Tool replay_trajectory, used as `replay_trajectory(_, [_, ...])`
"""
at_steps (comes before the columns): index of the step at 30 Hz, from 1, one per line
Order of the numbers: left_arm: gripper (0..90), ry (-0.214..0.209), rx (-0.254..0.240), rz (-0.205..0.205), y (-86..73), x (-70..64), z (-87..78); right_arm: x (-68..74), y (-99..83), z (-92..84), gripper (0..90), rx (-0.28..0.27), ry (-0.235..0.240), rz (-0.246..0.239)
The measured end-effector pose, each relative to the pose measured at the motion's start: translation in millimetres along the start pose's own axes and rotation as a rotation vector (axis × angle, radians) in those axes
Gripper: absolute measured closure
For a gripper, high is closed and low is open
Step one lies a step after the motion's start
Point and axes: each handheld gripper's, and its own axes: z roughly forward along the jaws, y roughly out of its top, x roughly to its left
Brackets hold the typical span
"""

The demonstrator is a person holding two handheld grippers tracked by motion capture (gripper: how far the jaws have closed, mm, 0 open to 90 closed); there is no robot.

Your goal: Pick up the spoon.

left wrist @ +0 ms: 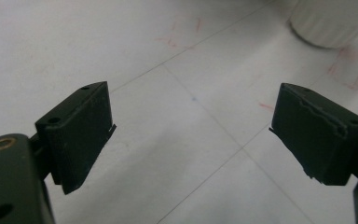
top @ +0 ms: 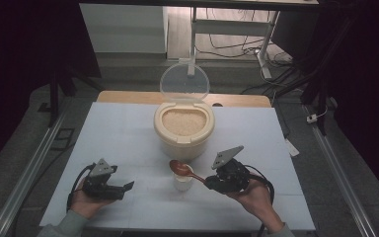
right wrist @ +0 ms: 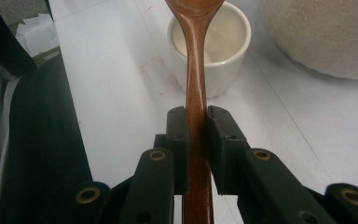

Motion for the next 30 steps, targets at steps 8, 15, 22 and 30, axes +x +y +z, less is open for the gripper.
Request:
replay_trajectory(8, [13.6, -0.065, -0.022, 0.130, 33.0, -28.6, -13.4, 1.3, 4.9, 3.9, 78.8, 0.010, 0.001, -0.014])
replay_trajectory(15, [14.2, -0.120, -0.041, 0.212, 60.5, -48.0, -19.8, 3.7, 8.4, 7.9, 78.8, 0.016, 0.004, -0.027])
replay_trajectory(22, [15.2, -0.181, -0.030, 0.266, 83.2, -64.8, -9.0, 6.6, 13.8, 13.7, 78.8, 0.025, 0.008, -0.044])
replay_trajectory(30, [22.2, -0.233, -0.010, 0.373, 105.0, -86.6, 1.0, 9.5, 17.5, 18.5, 78.8, 0.029, 0.014, -0.061])
